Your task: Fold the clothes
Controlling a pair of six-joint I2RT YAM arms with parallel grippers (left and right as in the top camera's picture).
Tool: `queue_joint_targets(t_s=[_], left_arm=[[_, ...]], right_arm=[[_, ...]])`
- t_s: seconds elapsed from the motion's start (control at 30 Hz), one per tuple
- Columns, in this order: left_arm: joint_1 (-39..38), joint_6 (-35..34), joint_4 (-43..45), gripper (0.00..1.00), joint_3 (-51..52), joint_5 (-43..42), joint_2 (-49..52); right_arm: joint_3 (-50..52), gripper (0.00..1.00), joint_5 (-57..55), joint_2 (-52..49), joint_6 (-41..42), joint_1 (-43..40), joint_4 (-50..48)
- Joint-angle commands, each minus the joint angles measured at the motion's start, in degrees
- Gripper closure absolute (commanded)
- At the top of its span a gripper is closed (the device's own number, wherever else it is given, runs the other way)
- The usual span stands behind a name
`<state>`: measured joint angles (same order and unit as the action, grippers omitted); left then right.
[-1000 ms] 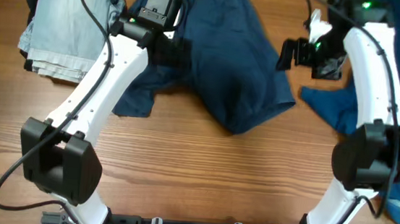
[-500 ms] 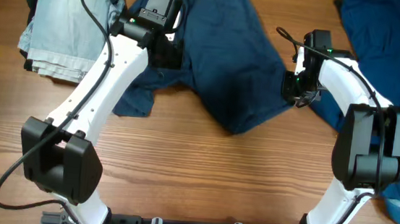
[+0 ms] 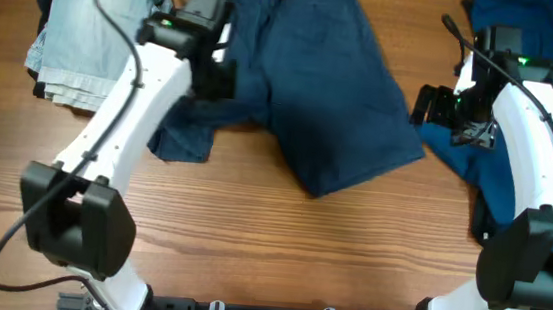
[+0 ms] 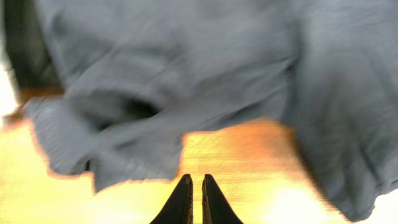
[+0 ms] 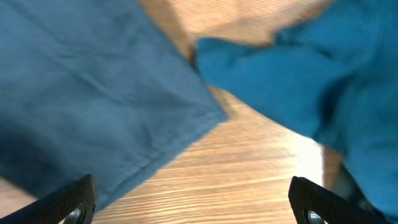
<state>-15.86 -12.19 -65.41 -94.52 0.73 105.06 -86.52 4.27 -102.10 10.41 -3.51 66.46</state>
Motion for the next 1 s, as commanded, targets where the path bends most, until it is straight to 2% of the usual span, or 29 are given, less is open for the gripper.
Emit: queue_joint_targets(t_s=[0.0, 0.03, 0.1, 0.2, 0.27, 0.4, 0.47, 0.5, 0.57, 0.6, 0.67, 0.8, 0.9, 0.93, 0.97], left_arm=[[6.34, 0.22, -4.98, 0.68, 0.02, -0.83, -0.85], [7.48, 1.42, -4.61, 0.44, 0.02, 0.81, -0.74], [8.68, 6.27, -2.25, 0.28, 0.02, 0.83, -0.70], [9.01, 15.41, 1.68, 0.17, 0.02, 0.83, 0.87], [9.03, 22.12, 1.60, 0.14, 0.02, 0.85, 3.67], [9.01, 26.86, 1.73, 0.12, 0.02, 0.85, 8.92], [9.01, 26.82, 2.25, 0.16, 0.02, 0.81, 11.78], [9.01, 26.80, 2.23, 0.22, 0.02, 0.81, 12.37], [8.94, 25.22, 2.01, 0.83, 0.02, 0.74, 12.94], [8.76, 22.88, 2.01, 0.96, 0.00, 0.70, 12.87], [7.19, 19.26, 0.81, 0.96, 0.00, -1.33, 12.28], [-0.66, 19.19, -5.51, 0.96, 0.00, -4.44, 11.52], [-8.17, 18.93, -7.10, 0.96, 0.00, -9.33, 11.63], [-10.75, 17.70, -7.08, 0.96, 0.00, -9.68, 11.85], [-12.74, 17.66, -7.21, 0.90, 0.02, -9.68, 11.98]], right_arm=[[-1.77, 0.01, 4.81, 0.96, -2.97, 0.55, -1.29], [-1.77, 0.00, 4.83, 0.96, -2.99, 0.55, -1.97], [-1.77, 0.01, 4.83, 0.96, -2.97, 0.55, -2.58], [-1.77, 0.00, 4.81, 0.96, -2.97, 0.55, -2.58], [-1.77, 0.00, 4.83, 0.96, -2.95, 0.55, -2.60], [-1.77, 0.01, 4.81, 0.96, -3.45, 0.55, -2.58], [-1.77, 0.00, 4.81, 0.96, -3.65, 0.55, -2.60], [-1.77, 0.01, 4.81, 0.96, -3.65, 0.55, -2.60], [-1.77, 0.01, 4.81, 0.96, -3.61, 0.55, -2.84], [-1.77, 0.01, 4.81, 0.96, -3.61, 0.52, -3.04], [-1.77, 0.00, 4.81, 0.96, -3.58, 0.55, -3.58], [-1.77, 0.01, 4.81, 0.96, -3.54, 0.52, -4.15], [-1.77, 0.01, 4.81, 0.96, -3.58, 0.52, -4.15], [-1.77, 0.01, 4.81, 0.96, -3.61, 0.52, -4.11], [-1.77, 0.01, 4.81, 0.96, -3.61, 0.52, -4.07]])
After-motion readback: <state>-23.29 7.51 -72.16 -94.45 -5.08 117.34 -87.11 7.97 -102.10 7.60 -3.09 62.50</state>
